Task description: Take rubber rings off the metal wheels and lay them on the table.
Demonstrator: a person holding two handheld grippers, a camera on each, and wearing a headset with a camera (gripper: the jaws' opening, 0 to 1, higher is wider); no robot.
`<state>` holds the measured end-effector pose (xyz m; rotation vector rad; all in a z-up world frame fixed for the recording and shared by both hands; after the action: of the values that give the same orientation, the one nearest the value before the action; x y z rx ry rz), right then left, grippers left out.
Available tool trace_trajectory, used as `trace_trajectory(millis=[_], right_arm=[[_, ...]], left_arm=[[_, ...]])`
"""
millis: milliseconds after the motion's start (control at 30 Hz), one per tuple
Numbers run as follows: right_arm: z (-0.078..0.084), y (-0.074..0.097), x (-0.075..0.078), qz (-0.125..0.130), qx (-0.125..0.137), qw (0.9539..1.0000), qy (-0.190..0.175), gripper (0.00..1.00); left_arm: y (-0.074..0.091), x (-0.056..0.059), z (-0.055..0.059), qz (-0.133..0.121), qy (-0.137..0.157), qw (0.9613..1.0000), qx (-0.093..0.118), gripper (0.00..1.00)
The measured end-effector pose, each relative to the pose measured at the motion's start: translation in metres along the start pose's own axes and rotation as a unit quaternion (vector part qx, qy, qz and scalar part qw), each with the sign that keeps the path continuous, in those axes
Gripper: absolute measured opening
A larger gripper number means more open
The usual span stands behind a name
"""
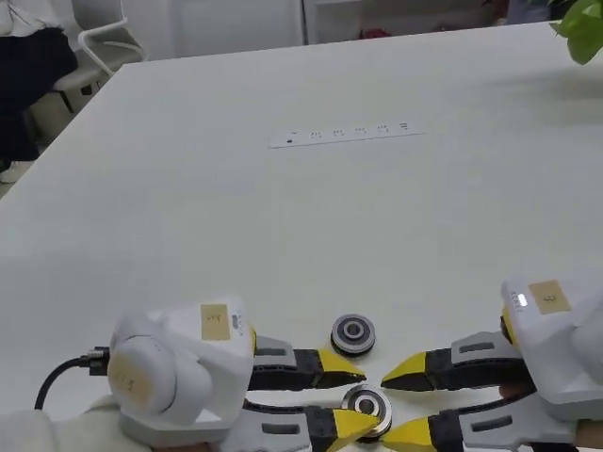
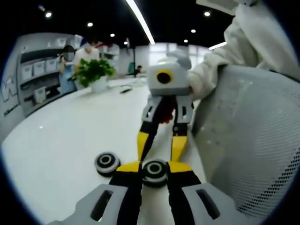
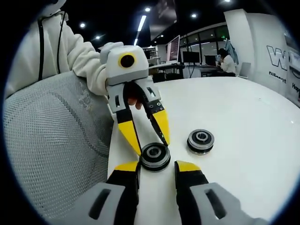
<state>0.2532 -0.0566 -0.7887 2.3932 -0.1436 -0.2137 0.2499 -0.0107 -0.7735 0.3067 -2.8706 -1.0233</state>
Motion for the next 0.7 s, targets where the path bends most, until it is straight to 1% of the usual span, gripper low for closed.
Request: trace_trajectory(millis=[100, 200, 267, 367, 433, 567, 700], right_arm=[[-0.0006, -0.0004, -0.0004, 0.000, 0.001, 1.0000, 0.004, 0.25], [-0.0008, -0.0014, -0.0021, -0.003, 0.000, 1.0000, 0.008, 0.24], [-0.0006, -0.0018, -0.0026, -0.004, -0.001, 1.0000, 0.009, 0.24], [-0.0017, -0.0014, -0.0027, -0.003, 0.001, 1.0000, 0.009, 0.24], [-0.0021, -0.0016, -0.0028, -0.003, 0.002, 0.9999, 0.011, 0.23], [-0.0021, -0.0028, -0.0046, -0.005, 0.000, 0.9999, 0.014, 0.24], [-0.0033, -0.0025, -0.0031, 0.000, 0.004, 0.9998, 0.019, 0.23]], left_arm=[[-0.0026, 0.0028, 0.0002, 0.004, -0.004, 1.0000, -0.004, 0.20], [-0.0029, 0.0022, 0.0007, 0.002, -0.004, 1.0000, -0.004, 0.19], [-0.0022, -0.0001, 0.0013, -0.001, -0.001, 1.0000, -0.003, 0.19], [-0.0027, -0.0001, 0.0012, 0.000, 0.006, 1.0000, 0.003, 0.17], [-0.0023, -0.0011, 0.0026, -0.004, 0.007, 0.9999, 0.008, 0.16], [-0.0015, 0.0002, 0.0031, -0.005, 0.011, 0.9998, 0.017, 0.16], [-0.0014, 0.0019, 0.0021, -0.006, 0.010, 0.9998, 0.018, 0.16]])
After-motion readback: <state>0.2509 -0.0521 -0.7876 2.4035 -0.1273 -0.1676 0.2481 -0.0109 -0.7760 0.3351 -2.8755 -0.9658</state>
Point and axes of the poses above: the centre of the closed fingertips' face, and the gripper's own axes: y roughly backward along the fingers, x roughly to its right, z roughly out of its underside, the point moved 3 cm from there along y, roughly backward along the fingers, and after that the axes turned 14 degrees about -x, right-handed, at the moved point
